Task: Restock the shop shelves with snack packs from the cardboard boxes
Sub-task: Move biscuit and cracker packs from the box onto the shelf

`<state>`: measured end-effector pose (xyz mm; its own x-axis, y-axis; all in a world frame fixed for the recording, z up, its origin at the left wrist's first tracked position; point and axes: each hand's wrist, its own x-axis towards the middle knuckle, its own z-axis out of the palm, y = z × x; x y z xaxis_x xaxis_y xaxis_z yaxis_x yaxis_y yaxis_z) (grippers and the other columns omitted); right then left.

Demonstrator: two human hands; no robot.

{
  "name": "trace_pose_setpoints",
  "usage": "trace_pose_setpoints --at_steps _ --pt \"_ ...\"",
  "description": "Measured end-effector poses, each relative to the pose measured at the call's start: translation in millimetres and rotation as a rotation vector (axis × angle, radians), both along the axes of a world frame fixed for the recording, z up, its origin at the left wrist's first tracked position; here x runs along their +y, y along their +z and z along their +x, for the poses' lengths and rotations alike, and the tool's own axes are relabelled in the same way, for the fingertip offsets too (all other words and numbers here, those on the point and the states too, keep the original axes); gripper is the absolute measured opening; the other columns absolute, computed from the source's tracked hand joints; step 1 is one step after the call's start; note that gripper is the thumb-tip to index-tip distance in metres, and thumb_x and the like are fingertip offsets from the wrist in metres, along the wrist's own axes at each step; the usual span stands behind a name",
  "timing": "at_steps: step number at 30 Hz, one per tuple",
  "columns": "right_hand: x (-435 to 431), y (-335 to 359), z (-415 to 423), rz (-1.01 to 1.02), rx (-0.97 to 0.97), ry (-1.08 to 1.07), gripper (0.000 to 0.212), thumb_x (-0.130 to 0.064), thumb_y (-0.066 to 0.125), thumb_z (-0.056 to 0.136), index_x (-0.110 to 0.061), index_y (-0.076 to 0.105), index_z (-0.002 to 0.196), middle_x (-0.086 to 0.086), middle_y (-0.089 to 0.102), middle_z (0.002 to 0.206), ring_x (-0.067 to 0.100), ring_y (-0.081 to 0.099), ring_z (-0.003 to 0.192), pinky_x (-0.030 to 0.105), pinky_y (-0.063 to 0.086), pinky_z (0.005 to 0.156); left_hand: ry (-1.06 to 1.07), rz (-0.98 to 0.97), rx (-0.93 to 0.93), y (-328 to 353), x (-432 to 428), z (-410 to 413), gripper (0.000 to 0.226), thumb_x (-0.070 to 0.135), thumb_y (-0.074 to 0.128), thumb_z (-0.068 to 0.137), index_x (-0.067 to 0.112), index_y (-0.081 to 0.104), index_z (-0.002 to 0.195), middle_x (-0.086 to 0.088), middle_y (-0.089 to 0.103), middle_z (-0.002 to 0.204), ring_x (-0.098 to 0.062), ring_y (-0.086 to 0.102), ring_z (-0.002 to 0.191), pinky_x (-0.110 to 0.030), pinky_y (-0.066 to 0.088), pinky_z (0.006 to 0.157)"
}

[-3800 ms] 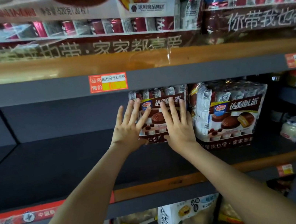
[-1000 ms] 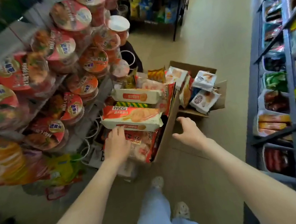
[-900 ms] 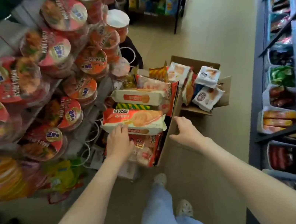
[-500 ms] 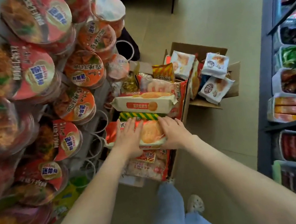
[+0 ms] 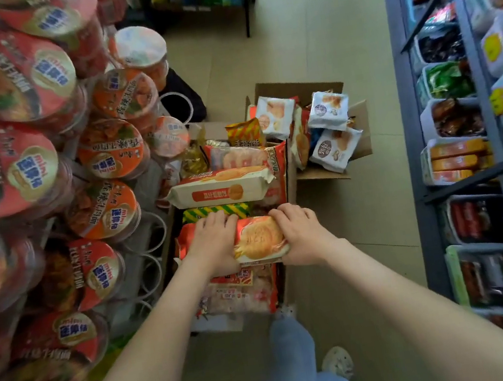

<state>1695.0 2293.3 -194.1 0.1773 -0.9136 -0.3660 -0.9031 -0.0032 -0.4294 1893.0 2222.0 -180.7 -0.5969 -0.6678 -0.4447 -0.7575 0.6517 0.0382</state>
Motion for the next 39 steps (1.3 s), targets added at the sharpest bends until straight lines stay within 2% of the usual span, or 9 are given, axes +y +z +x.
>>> trace_pose_setpoints --at_steps 10,15,19,23,26,30,33,36,39 --pt "124 79 -143 -0.222 0.04 -0.407 0.094 -0.04 0.066 0.071 -0.024 0.014 0.148 0.0 0.018 0.145 0.022 0.013 0.14 0.037 -0.001 0.115 -0.312 -0.169 0.165 93 58 -175 0.088 0.051 0.069 0.071 0.014 0.029 0.14 -0.008 0.038 0.134 -0.027 0.038 0.122 -0.041 0.033 0.104" --pt "234 122 -211 -0.426 0.161 -0.83 0.104 -0.047 0.073 0.075 -0.019 0.01 0.153 0.008 0.01 0.156 0.027 0.009 0.144 0.048 0.011 0.115 -0.361 -0.166 0.337 133 134 -279 0.092 0.063 0.07 0.067 0.013 0.034 0.136 -0.009 0.04 0.132 -0.029 0.038 0.123 -0.042 0.035 0.102" --pt "316 153 -233 -0.737 -0.039 -1.232 0.119 -0.065 0.067 0.065 -0.003 0.011 0.15 0.021 0.015 0.154 0.028 0.013 0.144 0.043 0.021 0.114 -0.335 -0.097 0.56 164 214 -346 0.092 0.061 0.073 0.062 0.011 0.039 0.131 -0.01 0.043 0.123 -0.031 0.041 0.117 -0.042 0.035 0.097" --pt "369 190 -243 -0.991 -0.304 -1.432 0.122 -0.025 0.084 0.068 -0.005 -0.004 0.15 0.001 0.009 0.149 0.004 0.013 0.138 0.007 0.027 0.105 -0.333 -0.042 0.717 190 288 -393 0.093 0.066 0.071 0.062 0.008 0.04 0.128 -0.009 0.041 0.12 -0.031 0.04 0.116 -0.043 0.036 0.096" --pt "395 206 -256 -0.953 -0.564 -1.506 0.127 -0.024 0.084 0.07 -0.029 -0.014 0.149 -0.003 0.016 0.154 0.007 0.024 0.138 0.024 0.033 0.109 -0.315 0.02 0.798 207 327 -414 0.089 0.061 0.072 0.063 0.009 0.037 0.127 -0.007 0.038 0.12 -0.029 0.037 0.115 -0.04 0.034 0.096" --pt "417 225 -271 -0.964 -0.827 -1.529 0.118 -0.042 0.083 0.065 -0.053 -0.005 0.144 -0.005 0.041 0.145 0.014 0.044 0.131 0.047 0.039 0.108 -0.341 0.11 0.883 228 351 -431 0.091 0.064 0.069 0.065 0.01 0.033 0.13 -0.006 0.035 0.119 -0.025 0.034 0.114 -0.038 0.033 0.098" --pt "425 242 -281 -1.047 -0.871 -1.516 0.107 -0.028 0.079 0.077 -0.05 0.001 0.146 -0.014 0.051 0.127 0.012 0.052 0.123 0.049 0.044 0.104 -0.442 0.211 0.894 245 350 -442 0.103 0.062 0.073 0.065 0.018 0.02 0.142 -0.004 0.03 0.126 -0.025 0.029 0.121 -0.039 0.029 0.103" --pt "426 261 -292 -1.117 -0.84 -1.554 0.104 -0.035 0.081 0.072 -0.054 0.008 0.143 -0.007 0.049 0.139 0.012 0.053 0.122 0.043 0.051 0.097 -0.585 0.363 0.878 266 339 -451 0.109 0.059 0.075 0.067 0.037 0.004 0.147 -0.003 0.027 0.13 -0.02 0.024 0.124 -0.041 0.028 0.105" --pt "423 284 -303 -1.18 -0.892 -1.567 0.096 -0.029 0.08 0.075 -0.056 0.014 0.14 -0.007 0.053 0.133 0.012 0.06 0.112 0.03 0.057 0.08 -0.696 0.491 0.906 287 324 -460 0.089 0.051 0.073 0.076 0.05 0.015 0.143 -0.001 0.031 0.12 -0.017 0.025 0.116 -0.038 0.028 0.101"
